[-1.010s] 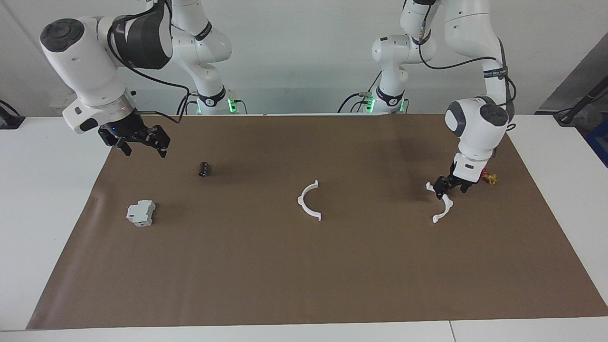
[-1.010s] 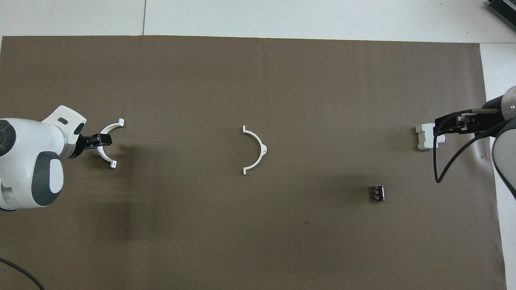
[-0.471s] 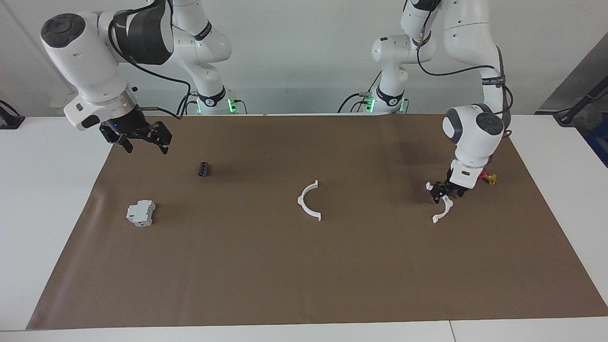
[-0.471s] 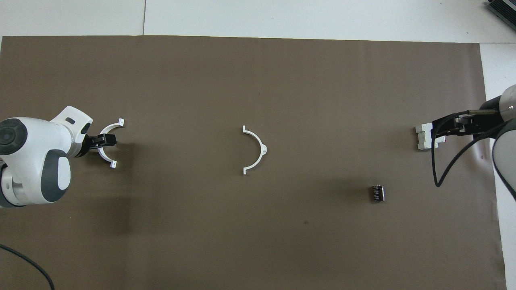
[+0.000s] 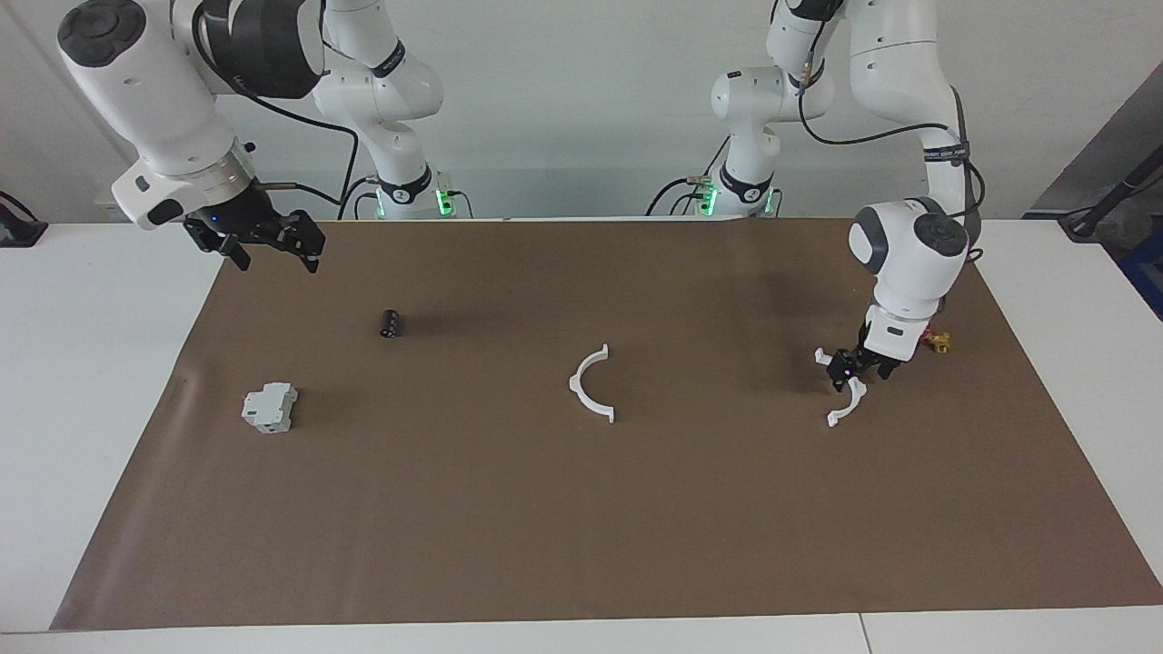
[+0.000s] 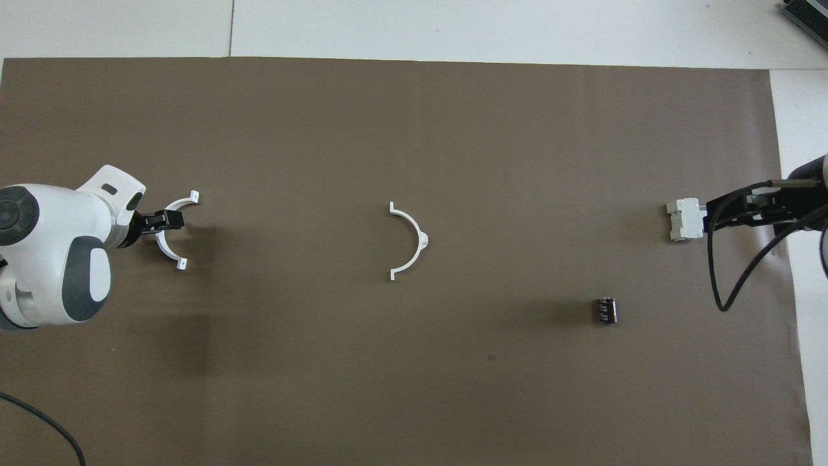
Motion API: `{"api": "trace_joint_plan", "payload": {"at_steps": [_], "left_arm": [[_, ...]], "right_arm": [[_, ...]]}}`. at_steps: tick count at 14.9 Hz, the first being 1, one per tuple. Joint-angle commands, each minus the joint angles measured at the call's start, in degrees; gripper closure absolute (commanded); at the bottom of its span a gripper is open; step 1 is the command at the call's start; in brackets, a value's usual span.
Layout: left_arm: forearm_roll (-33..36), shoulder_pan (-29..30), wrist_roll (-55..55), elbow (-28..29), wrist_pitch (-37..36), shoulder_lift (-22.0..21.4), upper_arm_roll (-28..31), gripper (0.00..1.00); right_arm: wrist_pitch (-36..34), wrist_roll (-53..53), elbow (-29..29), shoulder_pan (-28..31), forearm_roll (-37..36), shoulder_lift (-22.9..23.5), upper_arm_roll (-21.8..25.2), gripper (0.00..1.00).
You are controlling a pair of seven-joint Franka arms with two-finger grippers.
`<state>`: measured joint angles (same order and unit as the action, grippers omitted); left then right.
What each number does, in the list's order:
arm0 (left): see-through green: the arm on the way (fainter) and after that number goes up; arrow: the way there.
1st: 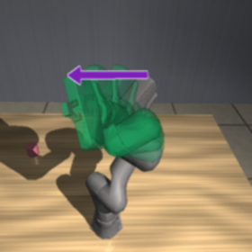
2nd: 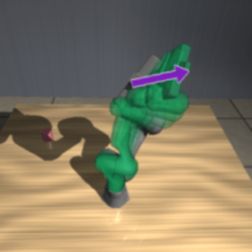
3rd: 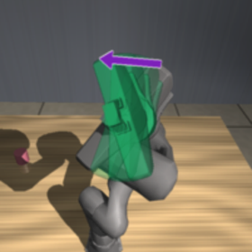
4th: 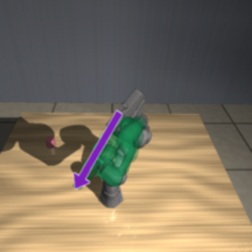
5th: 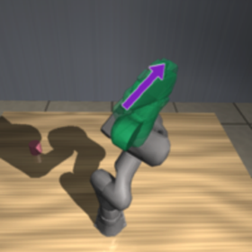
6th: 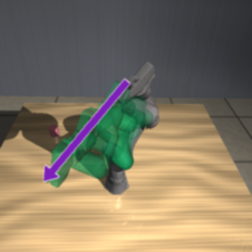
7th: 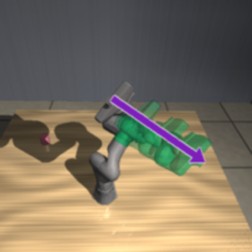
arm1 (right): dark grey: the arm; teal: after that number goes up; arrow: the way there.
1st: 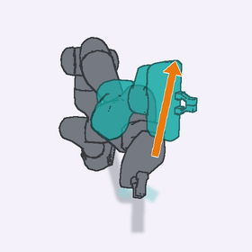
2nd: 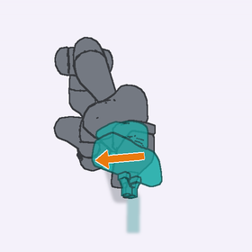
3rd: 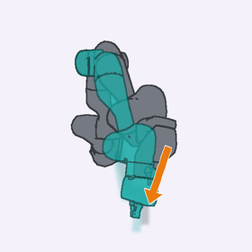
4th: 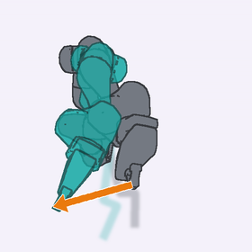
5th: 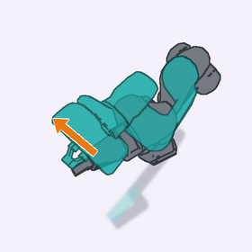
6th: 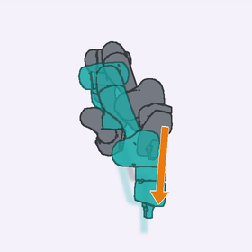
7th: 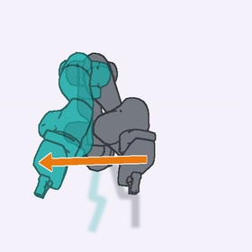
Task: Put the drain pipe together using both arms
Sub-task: 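Lift the half-ring and carry it toward the centered half-ring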
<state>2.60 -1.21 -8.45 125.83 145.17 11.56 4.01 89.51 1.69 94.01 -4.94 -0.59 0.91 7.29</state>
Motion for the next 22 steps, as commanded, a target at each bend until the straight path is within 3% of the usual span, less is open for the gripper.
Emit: {"api": "trace_joint_plan", "payload": {"at_steps": [1,8,19,20,22], "left_arm": [[-0.6,0.1,5.2,-1.5,0.3,1.1,-0.1,0.23],[-0.2,0.4,15.7,-1.9,2.0,1.4,-0.1,0.24],[-0.7,0.1,10.4,-1.3,2.4,2.2,-0.1,0.24],[-0.7,0.1,10.4,-1.4,2.4,2.2,-0.1,0.27],[-0.7,0.1,10.4,-1.4,2.3,2.2,-0.1,0.49]], "right_arm": [[2.8,-1.4,0.0,1.2,-0.1,-0.6,-0.1,0.0],[2.2,-1.2,-0.4,0.6,-1.1,-1.3,-0.2,0.0],[2.1,-1.1,-0.2,0.6,-1.1,-1.4,-0.3,0.0],[2.1,-1.1,-0.2,0.6,-1.1,-1.4,-0.3,0.0],[2.1,-1.1,-0.2,0.6,-1.1,-1.4,-0.3,0.0]]}}
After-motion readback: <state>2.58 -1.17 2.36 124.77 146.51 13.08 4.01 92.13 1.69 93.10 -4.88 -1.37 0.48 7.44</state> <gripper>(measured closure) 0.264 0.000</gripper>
